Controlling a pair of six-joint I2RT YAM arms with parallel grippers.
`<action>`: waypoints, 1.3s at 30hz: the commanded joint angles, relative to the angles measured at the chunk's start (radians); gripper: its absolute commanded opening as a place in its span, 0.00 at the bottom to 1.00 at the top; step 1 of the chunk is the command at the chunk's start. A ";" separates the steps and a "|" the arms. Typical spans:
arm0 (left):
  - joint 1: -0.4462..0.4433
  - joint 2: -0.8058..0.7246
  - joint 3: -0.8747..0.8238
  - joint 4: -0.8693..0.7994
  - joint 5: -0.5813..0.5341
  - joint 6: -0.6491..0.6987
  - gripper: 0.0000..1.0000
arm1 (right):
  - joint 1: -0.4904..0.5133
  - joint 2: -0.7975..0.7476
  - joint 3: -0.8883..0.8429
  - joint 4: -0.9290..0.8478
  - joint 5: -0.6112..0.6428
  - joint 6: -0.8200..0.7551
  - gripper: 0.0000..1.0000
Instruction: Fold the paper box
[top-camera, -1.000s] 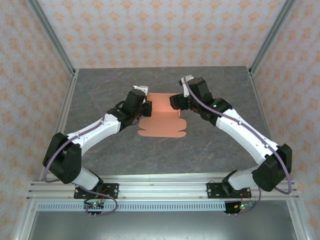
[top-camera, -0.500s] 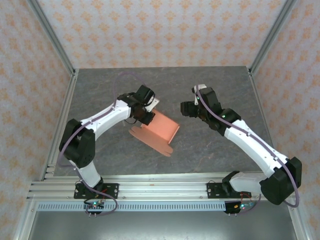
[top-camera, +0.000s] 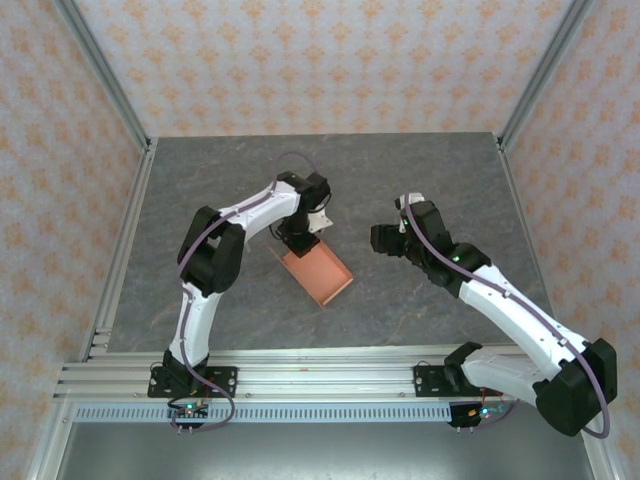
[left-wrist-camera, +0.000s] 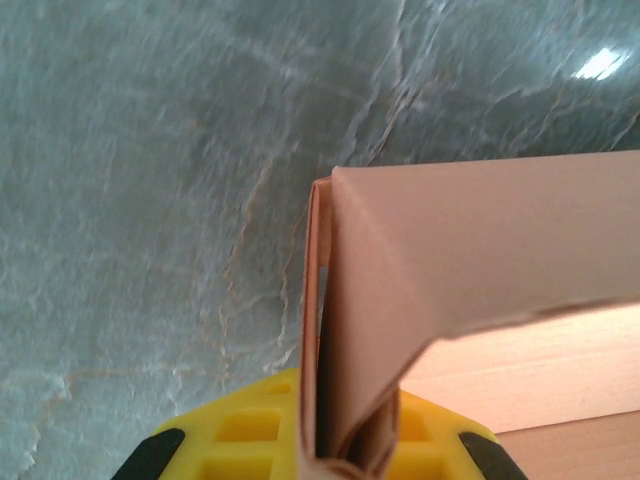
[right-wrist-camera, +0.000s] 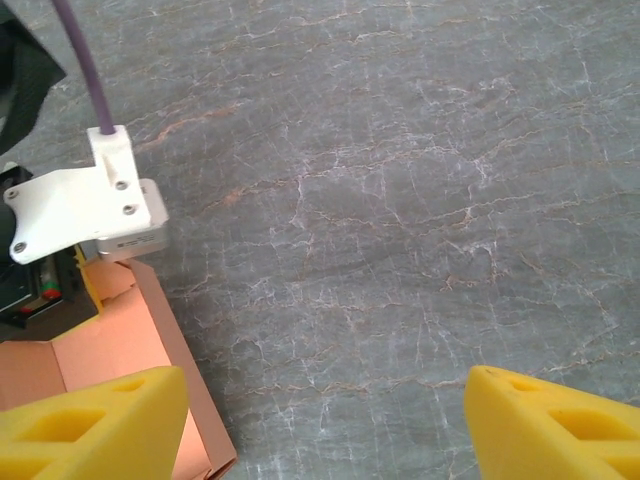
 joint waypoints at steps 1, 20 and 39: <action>-0.039 0.056 0.106 -0.096 -0.045 0.054 0.07 | -0.002 -0.036 -0.025 0.032 0.043 0.002 0.73; -0.072 0.174 0.368 -0.203 -0.004 0.101 0.51 | -0.002 -0.071 -0.107 0.048 0.026 0.025 0.73; -0.043 0.241 0.475 -0.236 0.059 0.135 0.34 | -0.002 -0.015 -0.131 0.099 -0.016 0.028 0.73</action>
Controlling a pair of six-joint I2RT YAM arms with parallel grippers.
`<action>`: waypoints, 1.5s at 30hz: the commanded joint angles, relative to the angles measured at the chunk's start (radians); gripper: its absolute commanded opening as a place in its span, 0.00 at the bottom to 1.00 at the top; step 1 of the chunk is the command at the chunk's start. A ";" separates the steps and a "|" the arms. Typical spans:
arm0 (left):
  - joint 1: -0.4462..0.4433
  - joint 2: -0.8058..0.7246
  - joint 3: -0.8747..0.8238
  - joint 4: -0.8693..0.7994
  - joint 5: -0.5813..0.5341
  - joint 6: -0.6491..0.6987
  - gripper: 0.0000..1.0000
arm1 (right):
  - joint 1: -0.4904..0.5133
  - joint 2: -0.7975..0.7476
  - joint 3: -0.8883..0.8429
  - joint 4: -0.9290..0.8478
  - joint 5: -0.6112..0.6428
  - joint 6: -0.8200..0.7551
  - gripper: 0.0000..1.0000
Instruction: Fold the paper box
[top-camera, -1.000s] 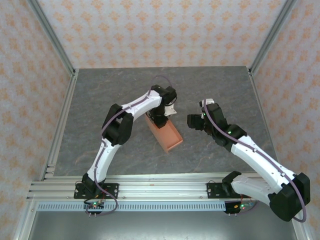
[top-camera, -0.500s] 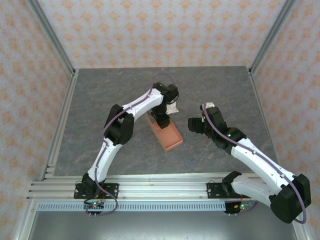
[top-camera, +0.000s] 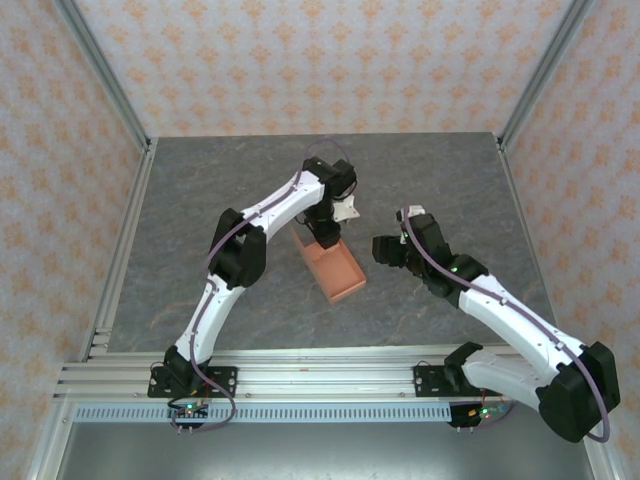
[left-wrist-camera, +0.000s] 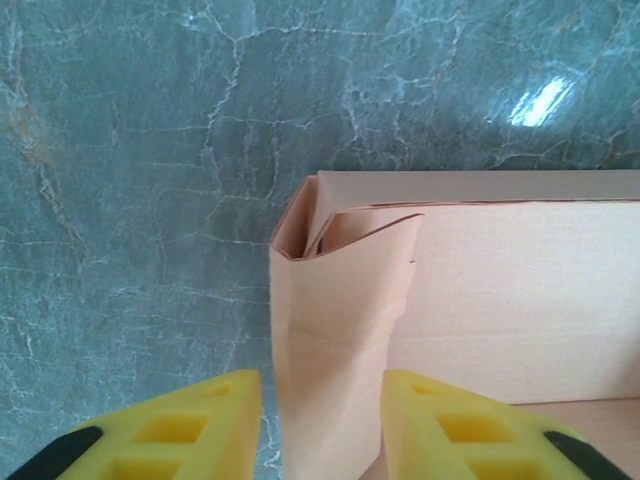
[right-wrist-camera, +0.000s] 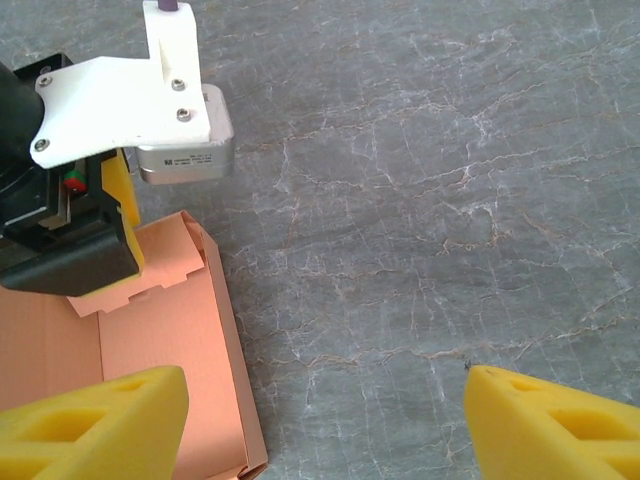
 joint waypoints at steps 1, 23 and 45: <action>0.014 0.022 0.028 -0.047 0.025 0.020 0.32 | -0.002 0.012 -0.013 0.032 -0.008 0.012 0.73; -0.001 0.060 0.003 0.010 -0.018 -0.034 0.08 | -0.002 0.029 -0.034 0.056 -0.025 0.021 0.73; -0.079 0.088 0.055 -0.016 -0.403 -0.114 0.07 | -0.002 0.041 -0.036 0.063 -0.020 0.019 0.72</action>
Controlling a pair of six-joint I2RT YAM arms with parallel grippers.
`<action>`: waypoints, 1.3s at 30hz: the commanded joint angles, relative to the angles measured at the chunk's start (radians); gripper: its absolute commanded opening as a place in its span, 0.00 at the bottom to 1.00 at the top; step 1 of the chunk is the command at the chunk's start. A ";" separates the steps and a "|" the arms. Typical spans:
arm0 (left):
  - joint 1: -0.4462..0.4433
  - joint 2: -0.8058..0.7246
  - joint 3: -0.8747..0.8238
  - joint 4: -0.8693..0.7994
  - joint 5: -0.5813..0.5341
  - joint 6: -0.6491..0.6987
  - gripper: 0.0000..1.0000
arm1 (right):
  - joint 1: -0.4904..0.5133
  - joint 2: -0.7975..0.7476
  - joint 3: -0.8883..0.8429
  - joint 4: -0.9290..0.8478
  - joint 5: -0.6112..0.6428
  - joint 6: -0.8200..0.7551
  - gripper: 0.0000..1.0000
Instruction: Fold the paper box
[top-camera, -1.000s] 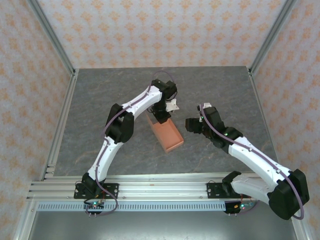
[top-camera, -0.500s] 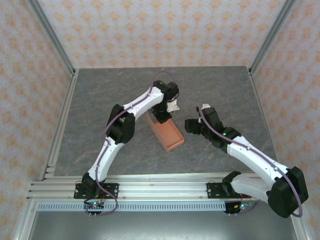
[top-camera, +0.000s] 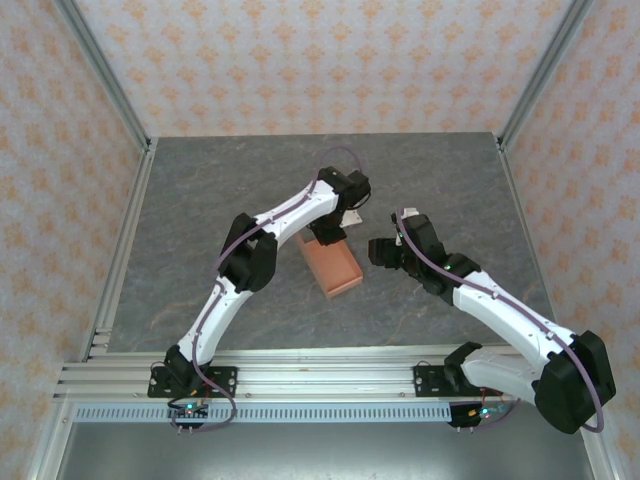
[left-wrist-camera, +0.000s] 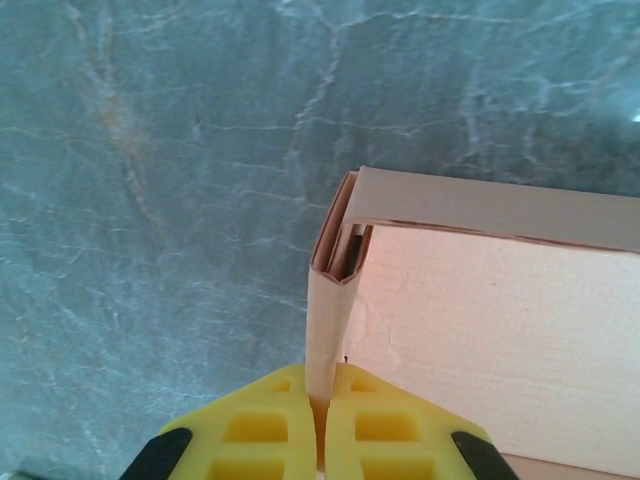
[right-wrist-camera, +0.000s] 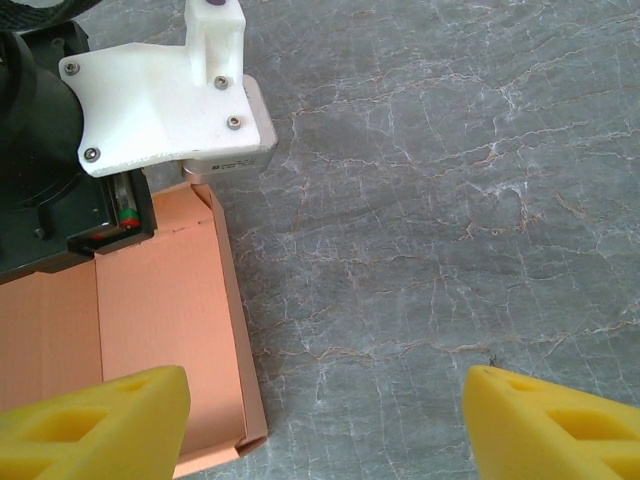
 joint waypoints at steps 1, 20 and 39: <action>-0.011 0.039 0.024 -0.022 -0.115 -0.023 0.07 | -0.002 -0.009 -0.015 0.018 0.017 0.011 0.72; -0.033 0.020 -0.114 0.176 -0.299 -0.085 0.06 | -0.002 -0.062 -0.073 -0.014 0.044 0.044 0.72; -0.057 -0.050 -0.242 0.327 -0.308 -0.031 0.14 | -0.002 -0.050 -0.075 -0.018 0.043 0.040 0.72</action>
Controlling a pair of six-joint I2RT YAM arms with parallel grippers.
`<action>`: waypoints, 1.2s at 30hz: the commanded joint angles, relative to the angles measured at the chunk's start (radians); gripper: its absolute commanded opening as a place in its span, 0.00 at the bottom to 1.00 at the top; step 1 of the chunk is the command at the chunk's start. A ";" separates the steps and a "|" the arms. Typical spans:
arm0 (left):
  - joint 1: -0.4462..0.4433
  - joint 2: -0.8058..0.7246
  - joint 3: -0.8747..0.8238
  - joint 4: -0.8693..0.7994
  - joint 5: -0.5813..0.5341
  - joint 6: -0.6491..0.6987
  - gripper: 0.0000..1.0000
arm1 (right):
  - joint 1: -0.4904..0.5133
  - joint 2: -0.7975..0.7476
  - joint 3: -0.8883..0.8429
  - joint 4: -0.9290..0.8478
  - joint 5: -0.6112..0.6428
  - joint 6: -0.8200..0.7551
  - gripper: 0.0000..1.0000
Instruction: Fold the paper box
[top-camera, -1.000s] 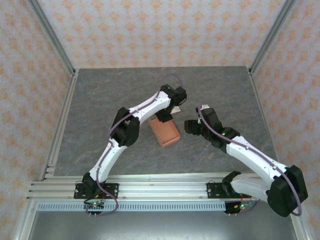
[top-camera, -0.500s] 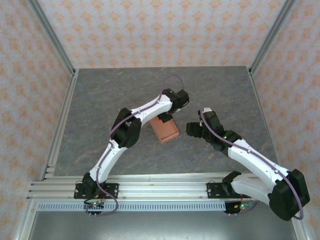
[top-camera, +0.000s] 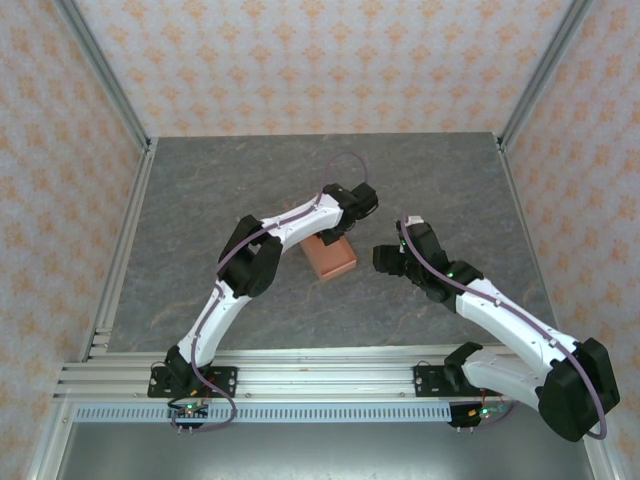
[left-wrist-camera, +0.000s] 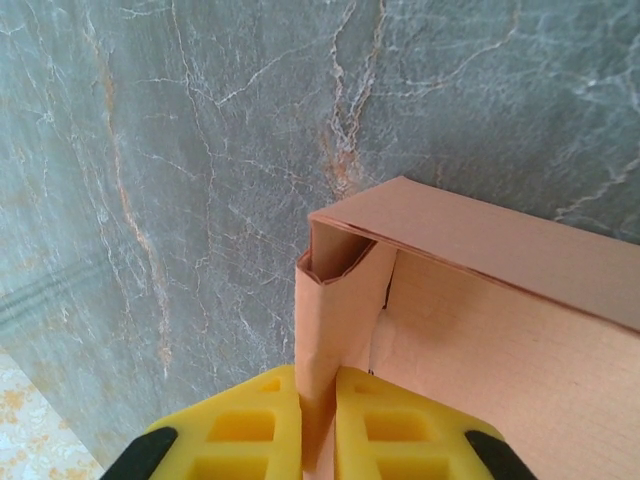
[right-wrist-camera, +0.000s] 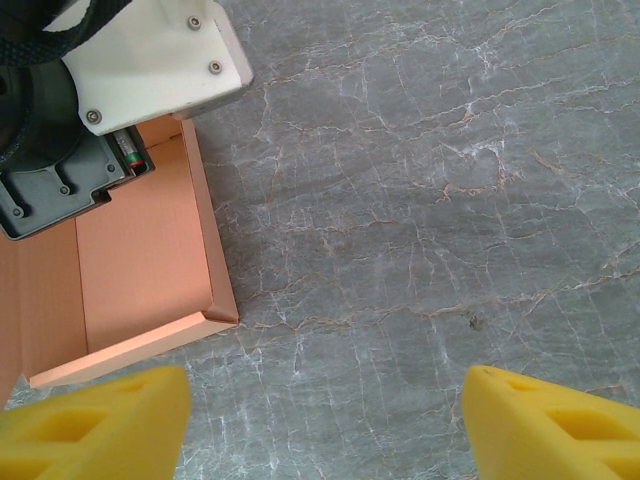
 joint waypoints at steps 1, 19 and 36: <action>-0.005 0.001 -0.030 0.038 0.078 0.020 0.15 | -0.001 0.000 -0.011 -0.008 0.023 0.007 0.72; 0.036 0.055 0.026 0.011 0.122 0.015 0.14 | -0.002 0.014 -0.009 0.001 0.006 0.002 0.72; 0.013 0.039 -0.045 0.129 0.085 0.054 0.14 | -0.002 0.010 0.000 -0.014 0.014 -0.001 0.72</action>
